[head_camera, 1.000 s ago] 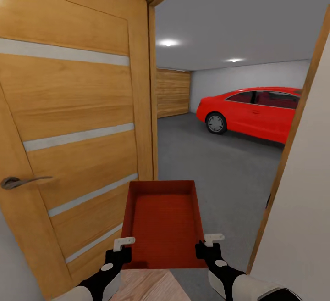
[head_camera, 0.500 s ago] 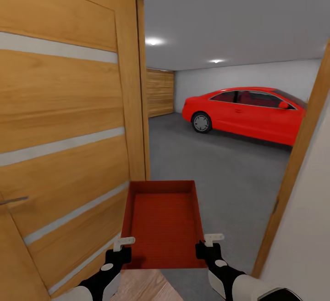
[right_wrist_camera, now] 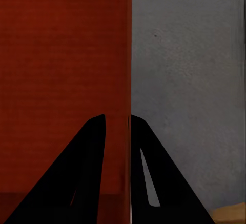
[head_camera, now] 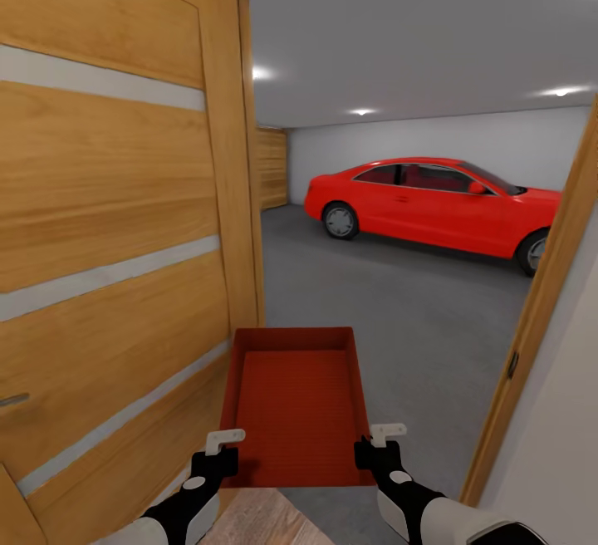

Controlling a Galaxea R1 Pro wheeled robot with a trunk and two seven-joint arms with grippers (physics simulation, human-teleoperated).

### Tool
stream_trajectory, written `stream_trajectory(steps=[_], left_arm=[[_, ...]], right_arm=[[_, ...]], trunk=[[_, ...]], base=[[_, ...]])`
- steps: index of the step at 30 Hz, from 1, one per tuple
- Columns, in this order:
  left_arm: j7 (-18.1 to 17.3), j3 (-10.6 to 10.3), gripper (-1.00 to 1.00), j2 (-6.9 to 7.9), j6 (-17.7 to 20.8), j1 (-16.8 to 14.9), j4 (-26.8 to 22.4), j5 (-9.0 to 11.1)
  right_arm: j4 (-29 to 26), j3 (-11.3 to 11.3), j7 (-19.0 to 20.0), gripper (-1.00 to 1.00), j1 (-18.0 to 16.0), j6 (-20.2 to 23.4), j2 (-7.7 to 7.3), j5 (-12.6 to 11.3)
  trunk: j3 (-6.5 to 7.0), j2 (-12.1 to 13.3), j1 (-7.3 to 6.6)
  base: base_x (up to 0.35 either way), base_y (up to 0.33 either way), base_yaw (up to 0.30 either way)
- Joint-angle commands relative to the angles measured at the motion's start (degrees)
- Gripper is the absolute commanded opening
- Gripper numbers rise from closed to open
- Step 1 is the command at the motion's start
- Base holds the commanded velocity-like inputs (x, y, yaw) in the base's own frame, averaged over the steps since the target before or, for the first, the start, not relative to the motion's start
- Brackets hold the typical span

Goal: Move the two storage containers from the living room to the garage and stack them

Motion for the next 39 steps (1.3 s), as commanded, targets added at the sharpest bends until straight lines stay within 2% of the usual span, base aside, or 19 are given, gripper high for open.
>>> stream_trajectory(steps=[1,6,24,39], left_arm=[[0.59,2.78,-1.0,0.62,-0.12,-0.04,-0.11,1.57],[0.59,2.69,-1.0,0.51,-0.56,-0.03,-0.1,1.07],[0.59,2.74,-1.0,0.5,-0.66,-0.04,0.25,1.44],[0.59,2.74,-1.0,0.59,-0.6,-0.04,0.25,1.52]], right_arm=[[-0.06,-3.69,0.06,-1.0,-0.07,-0.12,0.05,0.47],[-0.06,-3.69,0.06,-1.0,-0.07,-0.13,0.05,0.46],[-0.05,-3.69,0.08,-1.0,-0.07,-0.12,0.05,0.46],[-0.06,-3.69,0.09,-1.0,-0.07,-0.12,0.05,0.5]], trunk=[[-0.08,-0.06,0.01],[-0.08,-0.06,0.01],[-0.08,-0.06,0.01],[-0.08,-0.06,0.01]], base=[[0.006,0.343,-0.236],[0.002,0.187,-0.238],[0.005,0.012,-0.239],[0.139,0.263,-0.059]])
